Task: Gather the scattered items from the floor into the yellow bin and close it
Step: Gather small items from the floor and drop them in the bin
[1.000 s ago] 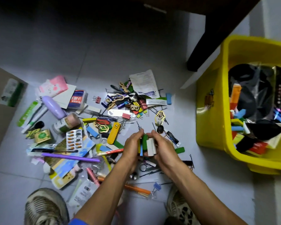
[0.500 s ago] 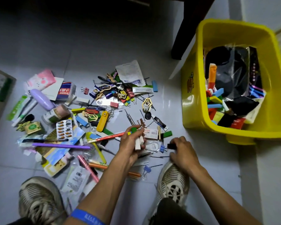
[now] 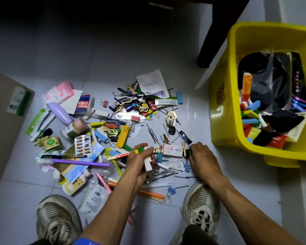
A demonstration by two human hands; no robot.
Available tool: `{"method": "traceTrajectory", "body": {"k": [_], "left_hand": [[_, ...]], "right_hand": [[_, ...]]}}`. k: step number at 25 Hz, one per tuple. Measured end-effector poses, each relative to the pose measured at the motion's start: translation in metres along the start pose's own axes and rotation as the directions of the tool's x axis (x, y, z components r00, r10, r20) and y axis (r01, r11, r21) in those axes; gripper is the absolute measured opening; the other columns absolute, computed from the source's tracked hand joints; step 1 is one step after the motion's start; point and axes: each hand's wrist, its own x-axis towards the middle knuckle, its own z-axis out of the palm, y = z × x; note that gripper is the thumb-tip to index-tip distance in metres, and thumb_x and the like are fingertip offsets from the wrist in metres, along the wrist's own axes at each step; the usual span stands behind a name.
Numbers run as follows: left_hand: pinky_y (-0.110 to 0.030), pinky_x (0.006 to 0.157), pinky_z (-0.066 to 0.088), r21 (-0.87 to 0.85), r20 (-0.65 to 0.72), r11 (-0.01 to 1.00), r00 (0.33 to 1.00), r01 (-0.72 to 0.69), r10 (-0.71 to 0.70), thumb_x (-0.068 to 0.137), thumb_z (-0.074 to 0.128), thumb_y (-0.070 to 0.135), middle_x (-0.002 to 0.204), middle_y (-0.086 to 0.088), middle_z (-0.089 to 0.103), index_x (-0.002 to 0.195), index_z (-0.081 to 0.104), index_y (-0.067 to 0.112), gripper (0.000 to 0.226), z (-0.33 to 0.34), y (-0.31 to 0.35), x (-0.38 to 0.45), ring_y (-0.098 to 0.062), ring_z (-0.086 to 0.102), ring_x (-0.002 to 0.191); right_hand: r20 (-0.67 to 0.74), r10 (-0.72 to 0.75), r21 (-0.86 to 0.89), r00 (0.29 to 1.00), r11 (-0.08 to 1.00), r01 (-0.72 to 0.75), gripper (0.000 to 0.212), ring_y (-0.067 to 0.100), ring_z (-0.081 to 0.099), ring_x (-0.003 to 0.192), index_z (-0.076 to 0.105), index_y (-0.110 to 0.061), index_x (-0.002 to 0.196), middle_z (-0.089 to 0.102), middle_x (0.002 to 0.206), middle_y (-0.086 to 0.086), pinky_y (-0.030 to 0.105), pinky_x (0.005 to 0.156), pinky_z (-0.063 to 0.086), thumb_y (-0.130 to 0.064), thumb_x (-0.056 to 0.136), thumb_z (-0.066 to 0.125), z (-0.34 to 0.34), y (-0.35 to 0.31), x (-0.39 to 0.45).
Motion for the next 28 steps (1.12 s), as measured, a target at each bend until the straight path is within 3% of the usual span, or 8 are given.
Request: {"method": "traceTrajectory", "body": {"k": [2, 5, 7, 10, 13, 17, 23, 28], "left_hand": [[-0.028, 0.047, 0.052, -0.034, 0.003, 0.999, 1.0, -0.005, 0.005, 0.082, 0.071, 0.001, 0.069, -0.014, 0.067, 0.108, 0.059, 0.012, 0.031, -0.005, 0.003, -0.003, -0.02, 0.062, 0.056], [-0.028, 0.047, 0.051, -0.054, 0.01, 0.999, 1.0, 0.006, -0.006, 0.081, 0.073, 0.007, 0.071, -0.012, 0.066, 0.108, 0.058, 0.008, 0.031, -0.002, 0.004, -0.007, -0.02, 0.061, 0.057], [-0.031, 0.052, 0.053, -0.06, 0.064, 0.997, 0.997, 0.054, -0.05, 0.082, 0.072, 0.027, 0.077, -0.014, 0.066, 0.102, 0.061, 0.009, 0.029, 0.005, 0.003, -0.01, -0.024, 0.063, 0.063], [-0.039, 0.061, 0.054, -0.081, 0.165, 0.995, 0.985, 0.064, -0.05, 0.083, 0.066, 0.048, 0.088, -0.018, 0.068, 0.092, 0.067, 0.014, 0.035, 0.015, 0.007, -0.016, -0.032, 0.067, 0.074], [-0.033, 0.056, 0.053, -0.04, 0.175, 0.999, 0.984, -0.034, 0.041, 0.08, 0.069, 0.046, 0.089, -0.015, 0.07, 0.092, 0.07, 0.016, 0.033, 0.01, 0.022, -0.019, -0.03, 0.068, 0.072], [-0.026, 0.048, 0.048, -0.062, 0.234, 0.987, 0.959, -0.147, 0.157, 0.076, 0.075, 0.028, 0.087, -0.012, 0.066, 0.097, 0.066, 0.014, 0.026, -0.007, 0.04, -0.018, -0.024, 0.063, 0.066], [-0.017, 0.033, 0.032, -0.112, 0.093, 0.987, 0.988, -0.116, 0.127, 0.082, 0.068, 0.005, 0.077, -0.012, 0.063, 0.097, 0.063, 0.016, 0.019, -0.019, 0.05, -0.003, -0.02, 0.054, 0.054], [-0.017, 0.032, 0.034, -0.118, -0.001, 0.986, 0.993, -0.122, 0.122, 0.082, 0.062, -0.006, 0.076, -0.01, 0.062, 0.103, 0.062, 0.01, 0.026, -0.027, 0.073, 0.019, -0.019, 0.053, 0.052]], "right_hand": [[-0.001, 0.146, 0.254, 0.989, 0.957, -0.141, 0.01, 0.024, 0.054, 0.092, 0.056, -0.013, 0.104, 0.057, 0.102, 0.005, 0.031, 0.073, 0.041, -0.021, 0.097, 0.054, -0.003, -0.009, 0.001], [0.209, 0.322, 0.806, 0.923, 0.478, -0.349, 0.003, 0.014, 0.062, 0.081, 0.063, -0.019, 0.093, 0.067, 0.093, 0.002, 0.012, 0.06, 0.045, -0.019, 0.092, 0.066, -0.021, -0.032, -0.002], [0.306, 0.234, 0.876, 0.923, 0.309, -0.369, 0.004, 0.011, 0.064, 0.072, 0.068, -0.019, 0.088, 0.069, 0.088, 0.004, 0.016, 0.056, 0.049, -0.019, 0.087, 0.072, -0.034, -0.06, -0.003], [0.286, 0.159, 0.876, 0.945, 0.357, -0.325, 0.007, 0.01, 0.064, 0.061, 0.07, -0.021, 0.09, 0.069, 0.086, 0.002, 0.024, 0.051, 0.051, -0.021, 0.084, 0.075, -0.05, -0.107, -0.003], [0.219, 0.11, 0.849, 0.97, 0.468, -0.245, 0.013, 0.018, 0.071, 0.075, 0.073, -0.021, 0.101, 0.073, 0.091, 0.003, 0.035, 0.068, 0.06, -0.025, 0.088, 0.069, -0.071, -0.129, 0.002], [0.247, -0.039, 0.936, 0.968, 0.268, -0.228, 0.029, 0.017, 0.072, 0.067, 0.072, -0.022, 0.097, 0.075, 0.088, 0.004, 0.026, 0.056, 0.058, 0.004, 0.088, 0.062, -0.089, -0.144, 0.007], [0.129, 0.045, 0.85, 0.991, 0.51, -0.134, 0.01, 0.02, 0.068, 0.071, 0.07, -0.025, 0.086, 0.068, 0.083, 0.0, 0.032, 0.06, 0.057, -0.014, 0.086, 0.07, -0.062, -0.143, 0.036], [-0.142, 0.038, 0.417, 0.989, 0.908, 0.025, 0.045, 0.015, 0.061, 0.104, 0.052, -0.028, 0.133, 0.056, 0.133, -0.005, 0.034, 0.089, 0.051, -0.026, 0.089, 0.065, -0.057, -0.119, 0.117]]}}
